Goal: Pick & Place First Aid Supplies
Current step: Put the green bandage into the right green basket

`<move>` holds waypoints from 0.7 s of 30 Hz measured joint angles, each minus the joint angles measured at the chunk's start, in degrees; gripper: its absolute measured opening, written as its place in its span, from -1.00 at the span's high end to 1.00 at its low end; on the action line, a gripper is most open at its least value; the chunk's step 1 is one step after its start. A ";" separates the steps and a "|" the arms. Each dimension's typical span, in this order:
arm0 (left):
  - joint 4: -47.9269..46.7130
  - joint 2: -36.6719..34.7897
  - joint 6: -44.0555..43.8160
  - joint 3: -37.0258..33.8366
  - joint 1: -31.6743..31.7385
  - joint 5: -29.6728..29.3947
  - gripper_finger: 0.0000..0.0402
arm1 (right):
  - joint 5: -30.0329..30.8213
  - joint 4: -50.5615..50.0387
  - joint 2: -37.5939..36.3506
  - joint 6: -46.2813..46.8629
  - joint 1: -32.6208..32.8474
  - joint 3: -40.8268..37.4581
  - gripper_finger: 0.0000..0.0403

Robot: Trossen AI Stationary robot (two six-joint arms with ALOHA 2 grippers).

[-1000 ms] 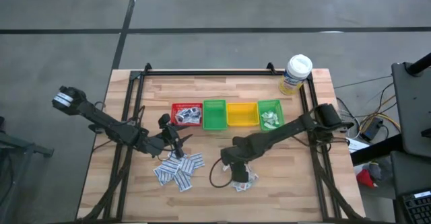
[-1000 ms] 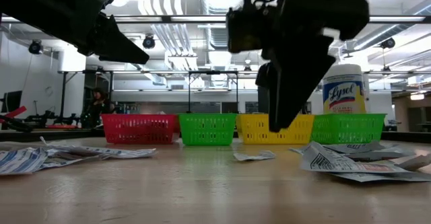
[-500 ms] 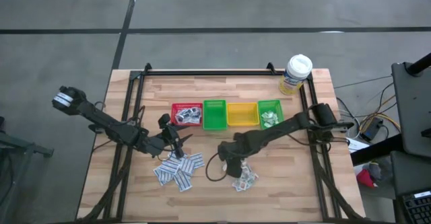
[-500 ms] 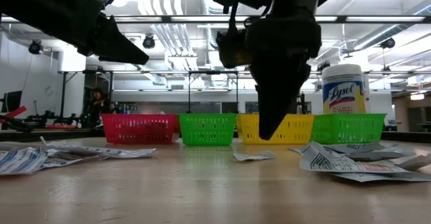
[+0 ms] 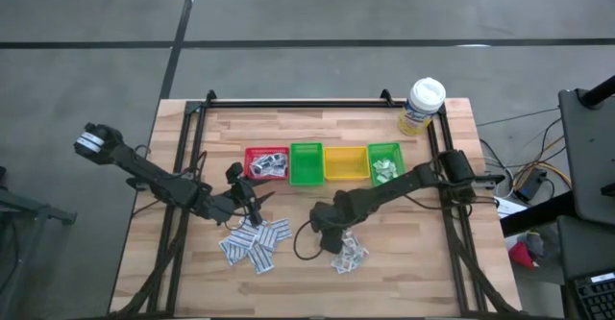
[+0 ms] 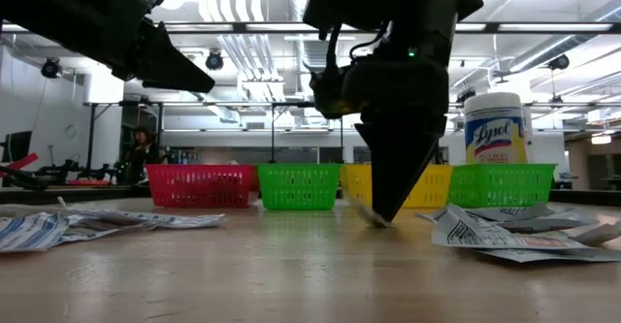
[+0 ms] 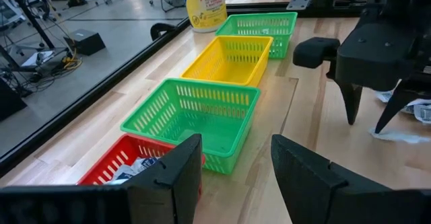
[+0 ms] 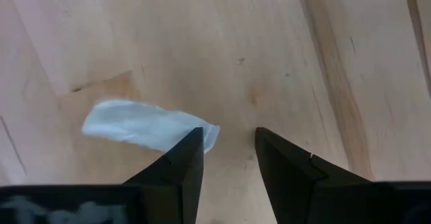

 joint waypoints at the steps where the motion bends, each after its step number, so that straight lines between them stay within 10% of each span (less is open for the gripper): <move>1: 0.02 0.00 0.02 0.00 -0.02 0.00 0.10 | 0.09 -0.03 0.17 0.17 -0.01 0.04 0.35; 21: -0.04 0.00 0.00 0.00 0.00 0.00 0.10 | 2.89 -4.06 0.62 0.10 -0.02 0.06 0.93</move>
